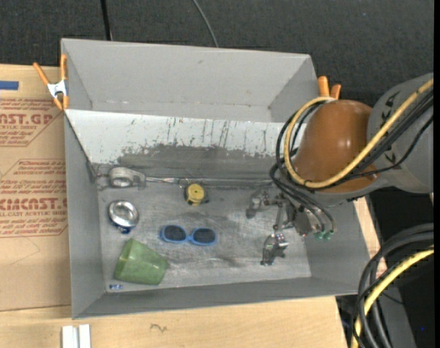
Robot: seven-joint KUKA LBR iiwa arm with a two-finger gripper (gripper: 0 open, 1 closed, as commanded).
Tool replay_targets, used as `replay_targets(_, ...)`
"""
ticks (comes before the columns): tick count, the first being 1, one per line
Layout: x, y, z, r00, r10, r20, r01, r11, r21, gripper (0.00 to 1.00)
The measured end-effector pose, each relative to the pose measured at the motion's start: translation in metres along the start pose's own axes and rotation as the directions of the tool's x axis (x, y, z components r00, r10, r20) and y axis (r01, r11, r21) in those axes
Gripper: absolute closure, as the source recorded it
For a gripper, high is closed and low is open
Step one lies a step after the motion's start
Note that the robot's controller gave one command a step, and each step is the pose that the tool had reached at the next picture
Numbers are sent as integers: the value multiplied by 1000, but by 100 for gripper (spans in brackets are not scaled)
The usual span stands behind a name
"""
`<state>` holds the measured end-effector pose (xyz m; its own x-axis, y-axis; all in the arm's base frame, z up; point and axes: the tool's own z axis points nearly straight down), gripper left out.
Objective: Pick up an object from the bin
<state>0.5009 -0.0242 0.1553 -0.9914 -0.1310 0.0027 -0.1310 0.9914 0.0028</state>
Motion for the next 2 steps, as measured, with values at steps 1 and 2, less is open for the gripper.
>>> replay_targets(1,-32,52,33,998,-57,3,57,998,0,0)
replay_targets(2,-45,111,80,973,-230,4,230,973,2,0)
